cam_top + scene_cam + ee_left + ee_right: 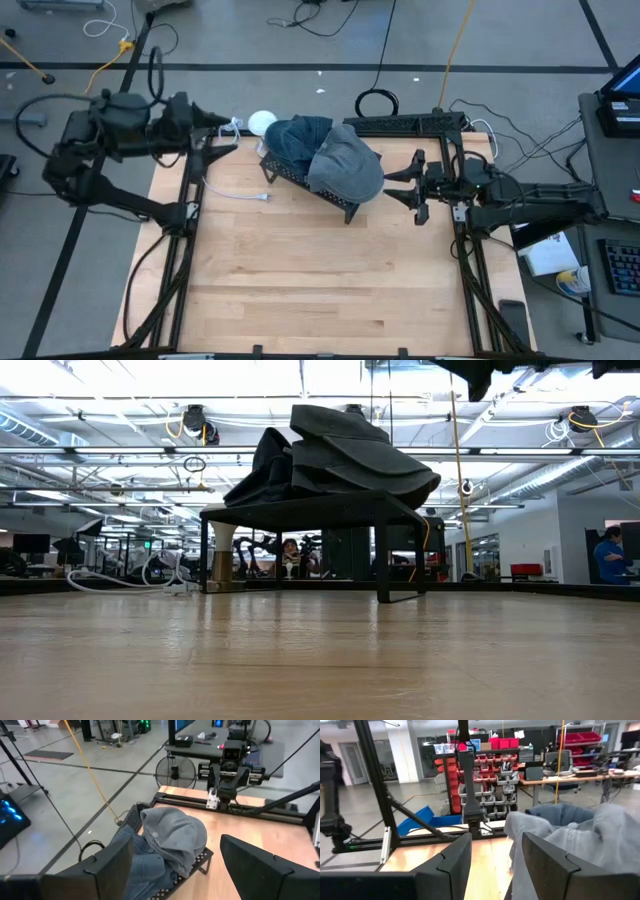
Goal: Pick & Place hat
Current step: Return to Home Position
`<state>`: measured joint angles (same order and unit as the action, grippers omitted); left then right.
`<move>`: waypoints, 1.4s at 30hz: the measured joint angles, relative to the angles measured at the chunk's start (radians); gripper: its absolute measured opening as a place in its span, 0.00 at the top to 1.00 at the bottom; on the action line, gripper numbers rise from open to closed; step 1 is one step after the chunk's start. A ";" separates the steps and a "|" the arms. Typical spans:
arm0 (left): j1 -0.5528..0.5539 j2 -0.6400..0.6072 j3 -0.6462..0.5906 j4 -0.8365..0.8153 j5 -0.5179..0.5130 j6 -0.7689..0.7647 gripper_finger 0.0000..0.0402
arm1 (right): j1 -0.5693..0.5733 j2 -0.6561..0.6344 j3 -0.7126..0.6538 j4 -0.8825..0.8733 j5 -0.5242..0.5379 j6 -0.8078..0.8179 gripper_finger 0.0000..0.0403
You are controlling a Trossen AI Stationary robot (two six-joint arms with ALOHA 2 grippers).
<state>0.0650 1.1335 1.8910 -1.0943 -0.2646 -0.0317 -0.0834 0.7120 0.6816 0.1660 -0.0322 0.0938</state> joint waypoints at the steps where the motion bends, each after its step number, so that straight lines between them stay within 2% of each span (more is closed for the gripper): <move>1: -0.001 -0.036 -0.057 0.033 0.000 -0.007 0.26 | 0.000 0.000 -0.005 0.002 -0.001 0.004 0.59; 16: -0.001 -0.489 -0.780 0.438 0.000 -0.039 0.22 | 0.000 -0.006 -0.129 0.008 0.001 -0.025 0.59; 23: -0.001 -0.678 -1.073 0.586 0.000 -0.082 0.22 | 0.000 -0.030 -0.272 0.152 0.001 0.007 0.59; 34: -0.001 -0.888 -1.407 0.780 0.002 -0.132 0.25 | 0.000 -0.072 -0.542 0.464 0.001 0.070 0.59; 42: -0.002 -0.982 -1.559 0.824 0.020 -0.131 0.21 | 0.000 -0.090 -0.642 0.574 0.003 0.069 0.59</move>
<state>0.0631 0.1514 0.3321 -0.2707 -0.2443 -0.1630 -0.0834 0.6218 0.0397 0.7399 -0.0292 0.1623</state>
